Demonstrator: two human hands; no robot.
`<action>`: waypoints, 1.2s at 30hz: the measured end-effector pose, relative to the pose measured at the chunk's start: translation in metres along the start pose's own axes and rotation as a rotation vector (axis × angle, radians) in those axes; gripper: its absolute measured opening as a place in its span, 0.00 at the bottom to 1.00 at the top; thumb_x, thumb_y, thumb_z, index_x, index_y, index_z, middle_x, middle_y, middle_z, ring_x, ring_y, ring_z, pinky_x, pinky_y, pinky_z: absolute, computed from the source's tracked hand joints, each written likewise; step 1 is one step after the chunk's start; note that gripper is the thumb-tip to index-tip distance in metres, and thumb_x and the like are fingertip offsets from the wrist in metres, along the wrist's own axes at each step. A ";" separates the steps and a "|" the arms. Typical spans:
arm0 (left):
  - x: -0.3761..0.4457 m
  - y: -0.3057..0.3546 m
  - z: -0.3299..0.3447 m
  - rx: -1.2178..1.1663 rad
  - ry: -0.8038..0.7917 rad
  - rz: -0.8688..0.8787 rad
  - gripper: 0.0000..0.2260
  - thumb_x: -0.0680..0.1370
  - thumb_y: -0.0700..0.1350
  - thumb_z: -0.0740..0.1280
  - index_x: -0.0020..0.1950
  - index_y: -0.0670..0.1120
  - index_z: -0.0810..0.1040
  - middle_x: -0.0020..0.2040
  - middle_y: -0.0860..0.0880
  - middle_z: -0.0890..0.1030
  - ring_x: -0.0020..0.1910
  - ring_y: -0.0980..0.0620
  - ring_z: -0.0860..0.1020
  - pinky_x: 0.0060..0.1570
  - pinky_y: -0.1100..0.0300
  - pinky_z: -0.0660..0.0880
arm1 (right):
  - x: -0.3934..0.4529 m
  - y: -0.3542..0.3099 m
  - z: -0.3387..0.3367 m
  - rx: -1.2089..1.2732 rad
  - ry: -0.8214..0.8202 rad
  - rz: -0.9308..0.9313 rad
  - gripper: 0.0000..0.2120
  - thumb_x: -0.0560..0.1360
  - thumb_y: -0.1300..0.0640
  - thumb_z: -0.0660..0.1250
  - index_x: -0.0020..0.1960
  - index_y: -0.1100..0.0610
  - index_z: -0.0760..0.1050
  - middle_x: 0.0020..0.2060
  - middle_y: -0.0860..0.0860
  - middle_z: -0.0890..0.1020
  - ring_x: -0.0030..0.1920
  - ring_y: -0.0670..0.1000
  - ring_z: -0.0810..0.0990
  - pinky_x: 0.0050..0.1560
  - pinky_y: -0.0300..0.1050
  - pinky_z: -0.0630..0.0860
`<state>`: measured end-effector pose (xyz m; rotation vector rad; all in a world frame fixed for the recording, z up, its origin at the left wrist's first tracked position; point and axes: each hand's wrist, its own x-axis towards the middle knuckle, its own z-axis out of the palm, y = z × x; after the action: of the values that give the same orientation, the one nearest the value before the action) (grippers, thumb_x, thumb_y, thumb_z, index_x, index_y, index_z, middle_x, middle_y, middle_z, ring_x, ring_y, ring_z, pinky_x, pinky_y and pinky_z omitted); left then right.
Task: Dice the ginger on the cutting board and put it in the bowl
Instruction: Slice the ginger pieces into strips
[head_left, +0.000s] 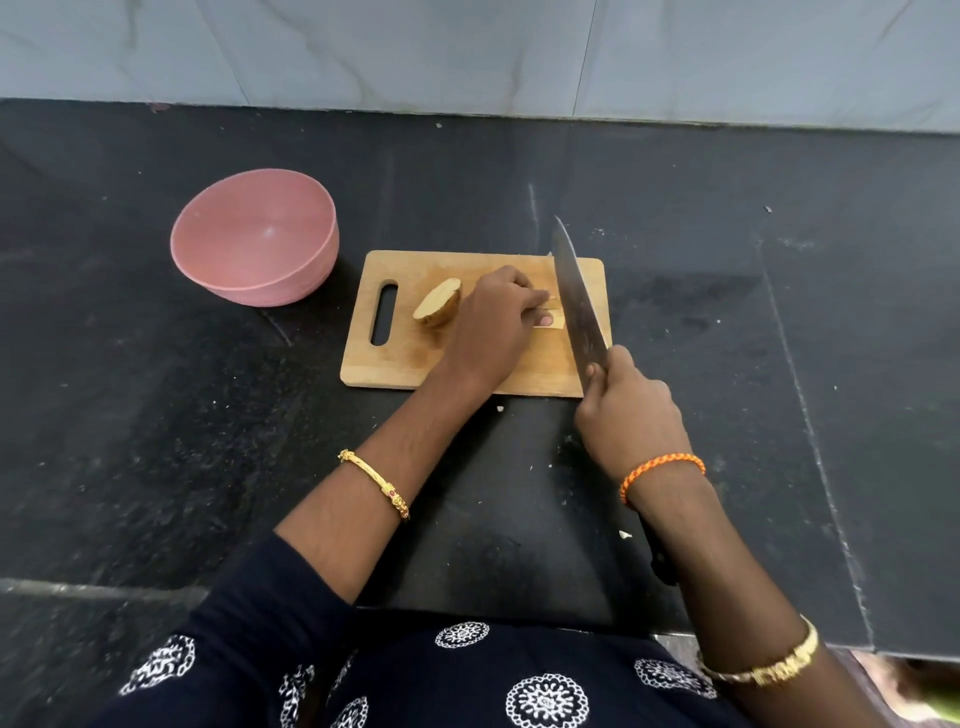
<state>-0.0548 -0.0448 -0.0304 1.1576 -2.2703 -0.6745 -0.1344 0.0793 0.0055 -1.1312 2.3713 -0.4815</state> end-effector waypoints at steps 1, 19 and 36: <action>0.000 0.000 0.001 0.009 0.002 0.008 0.12 0.76 0.43 0.67 0.59 0.41 0.79 0.51 0.46 0.80 0.51 0.51 0.75 0.51 0.58 0.73 | 0.003 -0.001 0.002 -0.010 -0.006 -0.001 0.09 0.81 0.53 0.51 0.54 0.57 0.66 0.33 0.54 0.68 0.39 0.61 0.70 0.40 0.48 0.69; 0.001 -0.003 0.007 0.046 0.066 0.078 0.10 0.77 0.40 0.65 0.56 0.38 0.80 0.44 0.43 0.80 0.47 0.46 0.75 0.45 0.53 0.73 | 0.025 -0.021 0.009 -0.148 -0.065 0.026 0.03 0.79 0.59 0.54 0.51 0.56 0.60 0.32 0.52 0.64 0.40 0.59 0.69 0.40 0.48 0.66; 0.002 -0.002 -0.002 0.105 -0.079 0.059 0.12 0.80 0.39 0.60 0.60 0.41 0.79 0.50 0.44 0.78 0.51 0.49 0.74 0.50 0.52 0.76 | -0.032 0.009 -0.015 -0.103 -0.146 0.069 0.09 0.80 0.52 0.52 0.51 0.57 0.65 0.41 0.60 0.76 0.44 0.64 0.77 0.47 0.54 0.76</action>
<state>-0.0532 -0.0482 -0.0300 1.1250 -2.4222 -0.5945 -0.1308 0.1116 0.0223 -1.0859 2.3209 -0.2472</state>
